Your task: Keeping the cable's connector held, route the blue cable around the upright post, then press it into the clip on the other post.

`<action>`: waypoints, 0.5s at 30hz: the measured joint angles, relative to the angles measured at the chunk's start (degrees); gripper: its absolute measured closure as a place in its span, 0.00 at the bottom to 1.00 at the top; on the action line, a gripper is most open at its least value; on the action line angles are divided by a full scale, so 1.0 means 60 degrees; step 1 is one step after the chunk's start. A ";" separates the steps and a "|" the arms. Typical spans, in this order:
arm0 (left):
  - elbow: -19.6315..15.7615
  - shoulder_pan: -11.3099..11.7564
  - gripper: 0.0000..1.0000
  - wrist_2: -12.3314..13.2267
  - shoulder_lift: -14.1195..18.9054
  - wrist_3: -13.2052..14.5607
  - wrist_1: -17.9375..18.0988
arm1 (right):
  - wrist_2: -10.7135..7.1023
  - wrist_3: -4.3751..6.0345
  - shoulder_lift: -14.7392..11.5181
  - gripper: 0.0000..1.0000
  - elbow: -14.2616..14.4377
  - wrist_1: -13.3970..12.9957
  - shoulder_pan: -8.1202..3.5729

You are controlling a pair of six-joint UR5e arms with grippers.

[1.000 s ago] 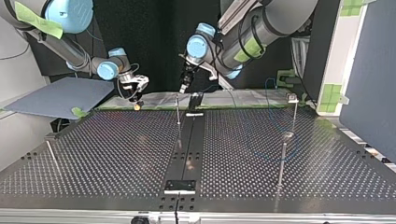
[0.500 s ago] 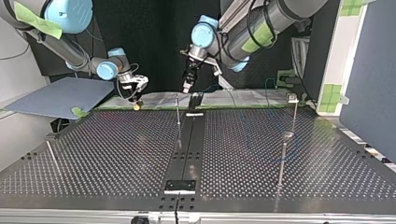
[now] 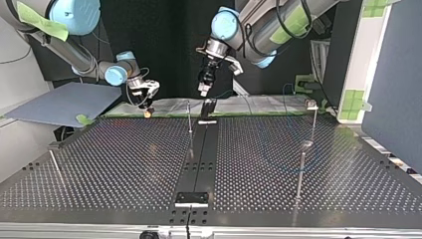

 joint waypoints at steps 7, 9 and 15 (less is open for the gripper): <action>-0.0543 0.0016 0.00 0.0014 0.0543 -0.0197 0.0087 | 0.0005 -0.0014 0.0000 1.00 -0.0001 0.0069 0.0051; -0.0680 0.0017 0.00 0.0017 0.0677 -0.0185 0.0081 | 0.0012 -0.0021 0.0000 1.00 -0.0002 0.0100 0.0071; -0.1204 0.0026 0.00 -0.0002 0.1203 -0.0159 0.0060 | 0.0043 -0.0047 0.0000 1.00 0.0001 0.0217 0.0098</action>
